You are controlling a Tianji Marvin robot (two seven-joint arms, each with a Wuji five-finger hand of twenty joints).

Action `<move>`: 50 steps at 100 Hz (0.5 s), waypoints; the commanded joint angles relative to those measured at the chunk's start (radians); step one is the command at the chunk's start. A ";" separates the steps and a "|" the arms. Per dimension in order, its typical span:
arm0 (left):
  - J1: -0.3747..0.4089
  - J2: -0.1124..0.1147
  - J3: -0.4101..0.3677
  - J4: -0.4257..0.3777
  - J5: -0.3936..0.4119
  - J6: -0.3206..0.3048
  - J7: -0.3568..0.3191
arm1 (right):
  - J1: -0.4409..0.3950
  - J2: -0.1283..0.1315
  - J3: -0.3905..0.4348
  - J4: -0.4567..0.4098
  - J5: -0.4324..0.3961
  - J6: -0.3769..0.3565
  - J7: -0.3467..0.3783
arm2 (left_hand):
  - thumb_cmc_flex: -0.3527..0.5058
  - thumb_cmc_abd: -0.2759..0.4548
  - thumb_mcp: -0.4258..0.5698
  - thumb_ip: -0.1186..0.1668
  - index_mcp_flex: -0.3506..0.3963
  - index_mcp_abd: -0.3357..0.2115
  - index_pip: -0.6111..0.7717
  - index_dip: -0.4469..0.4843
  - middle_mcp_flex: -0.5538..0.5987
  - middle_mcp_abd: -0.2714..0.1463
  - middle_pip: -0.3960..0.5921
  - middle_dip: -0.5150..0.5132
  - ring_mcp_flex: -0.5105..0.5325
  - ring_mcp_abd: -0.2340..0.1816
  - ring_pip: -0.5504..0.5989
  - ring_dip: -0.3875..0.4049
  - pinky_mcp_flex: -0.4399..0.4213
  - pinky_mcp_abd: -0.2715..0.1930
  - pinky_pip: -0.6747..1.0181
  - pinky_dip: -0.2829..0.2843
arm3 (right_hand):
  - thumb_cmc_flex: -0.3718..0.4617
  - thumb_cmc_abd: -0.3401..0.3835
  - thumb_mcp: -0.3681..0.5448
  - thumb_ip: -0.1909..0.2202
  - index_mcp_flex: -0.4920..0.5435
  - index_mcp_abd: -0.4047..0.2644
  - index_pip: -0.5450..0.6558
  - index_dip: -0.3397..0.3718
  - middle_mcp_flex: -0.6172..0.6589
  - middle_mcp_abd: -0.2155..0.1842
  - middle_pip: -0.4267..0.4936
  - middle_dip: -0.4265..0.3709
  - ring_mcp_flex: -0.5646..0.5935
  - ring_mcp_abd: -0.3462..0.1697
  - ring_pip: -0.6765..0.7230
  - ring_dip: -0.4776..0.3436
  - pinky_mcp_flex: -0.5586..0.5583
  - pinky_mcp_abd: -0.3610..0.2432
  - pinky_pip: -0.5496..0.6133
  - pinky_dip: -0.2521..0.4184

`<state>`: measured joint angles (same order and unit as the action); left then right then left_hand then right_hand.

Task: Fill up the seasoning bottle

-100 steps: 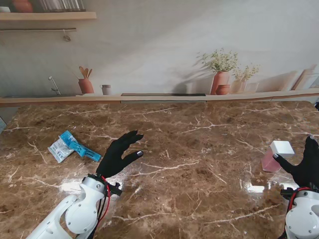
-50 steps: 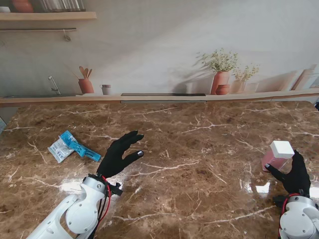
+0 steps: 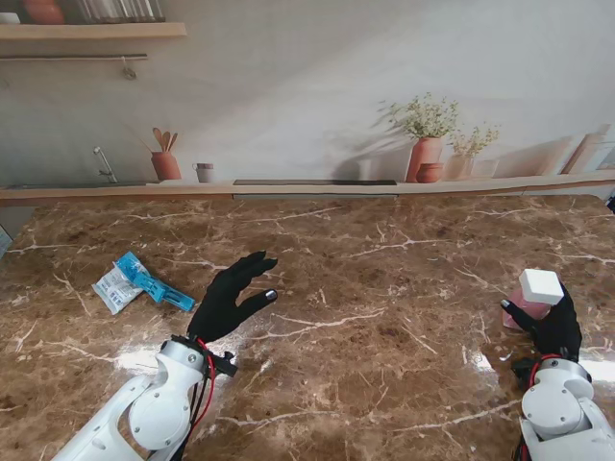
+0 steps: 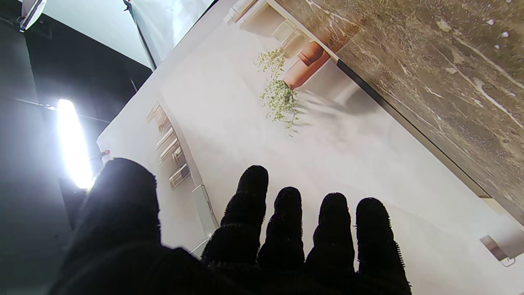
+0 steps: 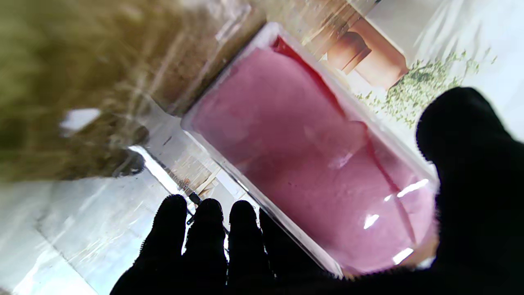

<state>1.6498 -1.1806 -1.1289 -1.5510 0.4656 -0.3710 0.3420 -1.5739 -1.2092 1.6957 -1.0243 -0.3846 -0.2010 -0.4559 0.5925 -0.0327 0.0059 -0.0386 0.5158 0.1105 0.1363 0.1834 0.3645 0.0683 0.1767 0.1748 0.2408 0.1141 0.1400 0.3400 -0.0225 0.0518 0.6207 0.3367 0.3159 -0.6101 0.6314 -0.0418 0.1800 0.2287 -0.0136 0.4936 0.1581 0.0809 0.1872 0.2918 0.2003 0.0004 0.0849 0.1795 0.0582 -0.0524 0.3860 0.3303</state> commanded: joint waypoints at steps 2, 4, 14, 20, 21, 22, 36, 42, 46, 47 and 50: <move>-0.001 -0.004 0.006 0.004 -0.005 0.007 -0.005 | 0.022 -0.012 -0.002 0.019 0.012 -0.001 -0.009 | 0.003 -0.006 -0.019 0.023 0.000 -0.015 -0.001 -0.003 -0.002 -0.027 -0.004 0.005 0.003 -0.043 -0.014 -0.006 -0.011 -0.042 -0.034 0.010 | 0.011 0.000 -0.025 -0.036 -0.041 -0.005 -0.004 0.013 -0.009 -0.021 -0.005 0.009 0.004 -0.024 0.013 0.021 -0.015 -0.011 0.013 0.027; -0.002 -0.004 0.006 0.004 -0.006 0.007 -0.006 | 0.027 -0.012 -0.002 0.025 0.014 -0.004 -0.009 | 0.003 -0.007 -0.019 0.023 0.000 -0.014 -0.001 -0.003 -0.001 -0.027 -0.004 0.005 0.004 -0.042 -0.013 -0.006 -0.011 -0.042 -0.034 0.011 | 0.010 0.000 -0.024 -0.036 -0.041 -0.008 -0.005 0.013 -0.011 -0.022 -0.010 0.009 0.001 -0.024 0.015 0.023 -0.016 -0.011 0.014 0.028; -0.006 -0.003 0.010 0.007 -0.005 0.009 -0.010 | 0.050 -0.011 -0.003 0.052 0.022 -0.012 -0.001 | 0.003 -0.007 -0.019 0.023 0.000 -0.016 -0.001 -0.003 -0.002 -0.026 -0.004 0.005 0.004 -0.043 -0.013 -0.006 -0.011 -0.042 -0.034 0.011 | 0.009 -0.001 -0.021 -0.034 -0.041 -0.018 -0.015 0.002 -0.016 -0.021 -0.041 0.006 -0.008 -0.027 0.018 0.032 -0.024 -0.010 0.022 0.040; -0.008 -0.003 0.012 0.008 -0.009 0.011 -0.014 | 0.065 -0.009 -0.005 0.068 0.020 -0.018 0.005 | 0.002 -0.007 -0.019 0.023 0.000 -0.017 -0.001 -0.003 -0.002 -0.027 -0.004 0.005 0.003 -0.043 -0.013 -0.006 -0.011 -0.042 -0.034 0.011 | 0.007 -0.001 -0.020 -0.034 -0.040 -0.035 -0.018 -0.005 -0.016 -0.021 -0.054 0.002 -0.009 -0.027 0.016 0.032 -0.024 -0.009 0.023 0.042; -0.008 -0.003 0.013 0.008 -0.009 0.012 -0.014 | 0.067 -0.009 -0.006 0.071 0.020 -0.019 0.006 | 0.002 -0.007 -0.020 0.023 0.001 -0.017 0.000 -0.003 -0.002 -0.026 -0.004 0.005 0.003 -0.043 -0.013 -0.006 -0.011 -0.042 -0.034 0.011 | 0.008 -0.001 -0.020 -0.034 -0.039 -0.037 -0.018 -0.005 -0.016 -0.020 -0.056 0.001 -0.009 -0.027 0.016 0.032 -0.025 -0.009 0.023 0.043; -0.008 -0.003 0.013 0.009 -0.009 0.012 -0.014 | 0.070 -0.009 -0.006 0.073 0.020 -0.019 0.007 | 0.003 -0.007 -0.019 0.023 0.000 -0.017 0.000 -0.003 -0.002 -0.026 -0.004 0.005 0.003 -0.043 -0.013 -0.006 -0.011 -0.042 -0.034 0.011 | 0.008 -0.001 -0.020 -0.034 -0.039 -0.039 -0.018 -0.006 -0.016 -0.020 -0.057 0.001 -0.010 -0.027 0.016 0.032 -0.025 -0.009 0.023 0.043; -0.010 -0.004 0.016 0.009 -0.007 0.017 -0.010 | 0.108 -0.008 -0.021 0.118 0.023 -0.024 0.012 | 0.002 -0.007 -0.019 0.023 0.001 -0.018 0.000 -0.002 -0.001 -0.026 -0.003 0.006 0.004 -0.043 -0.012 -0.005 -0.011 -0.041 -0.035 0.010 | 0.016 -0.004 -0.019 -0.035 -0.036 -0.074 -0.007 -0.002 -0.011 -0.018 -0.065 0.000 -0.017 -0.023 0.015 0.034 -0.030 -0.006 0.023 0.047; -0.010 -0.004 0.016 0.009 -0.008 0.019 -0.010 | 0.125 -0.007 -0.032 0.143 0.026 -0.028 0.017 | 0.002 -0.007 -0.019 0.023 0.001 -0.020 0.001 -0.002 -0.001 -0.026 -0.003 0.006 0.004 -0.042 -0.013 -0.005 -0.012 -0.041 -0.037 0.009 | 0.038 -0.007 -0.026 -0.032 -0.051 -0.117 0.027 0.083 -0.008 -0.020 -0.064 0.010 -0.028 -0.023 0.019 0.041 -0.038 -0.004 0.025 0.065; -0.010 -0.004 0.017 0.009 -0.008 0.021 -0.011 | 0.137 -0.006 -0.041 0.159 0.029 -0.030 0.024 | 0.002 -0.006 -0.019 0.023 0.000 -0.021 0.001 -0.002 -0.002 -0.024 -0.004 0.006 0.003 -0.042 -0.013 -0.005 -0.013 -0.041 -0.039 0.008 | 0.065 -0.014 -0.031 -0.029 -0.058 -0.144 0.046 0.146 -0.007 -0.020 -0.060 0.012 -0.029 -0.021 0.021 0.043 -0.038 -0.002 0.024 0.073; -0.010 -0.004 0.017 0.008 -0.008 0.021 -0.011 | 0.140 -0.006 -0.043 0.163 0.031 -0.031 0.025 | 0.002 -0.006 -0.019 0.023 0.001 -0.021 0.001 -0.002 -0.002 -0.024 -0.004 0.006 0.003 -0.043 -0.013 -0.005 -0.013 -0.041 -0.039 0.008 | 0.072 -0.016 -0.033 -0.028 -0.063 -0.150 0.056 0.172 -0.008 -0.021 -0.055 0.015 -0.028 -0.021 0.021 0.043 -0.038 -0.002 0.023 0.076; -0.010 -0.004 0.017 0.008 -0.008 0.023 -0.012 | 0.149 -0.007 -0.049 0.176 0.036 -0.035 0.028 | 0.003 -0.006 -0.019 0.023 0.002 -0.024 0.002 -0.002 -0.001 -0.023 -0.004 0.006 0.004 -0.042 -0.012 -0.005 -0.012 -0.041 -0.040 0.007 | 0.102 -0.025 -0.036 -0.027 -0.070 -0.177 0.086 0.230 -0.006 -0.027 -0.042 0.020 -0.029 -0.022 0.023 0.044 -0.037 -0.001 0.023 0.082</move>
<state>1.6365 -1.1808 -1.1157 -1.5461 0.4573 -0.3551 0.3304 -1.4384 -1.2107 1.6564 -0.8669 -0.3622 -0.2325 -0.4550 0.5925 -0.0326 0.0059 -0.0386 0.5158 0.1105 0.1363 0.1834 0.3645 0.0683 0.1767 0.1748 0.2408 0.1141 0.1400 0.3400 -0.0225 0.0519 0.6207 0.3367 0.3527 -0.6204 0.6067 -0.0422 0.1480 0.1158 0.0235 0.6301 0.1581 0.0807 0.1403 0.2924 0.1967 0.0004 0.0970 0.2086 0.0326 -0.0484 0.3987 0.3819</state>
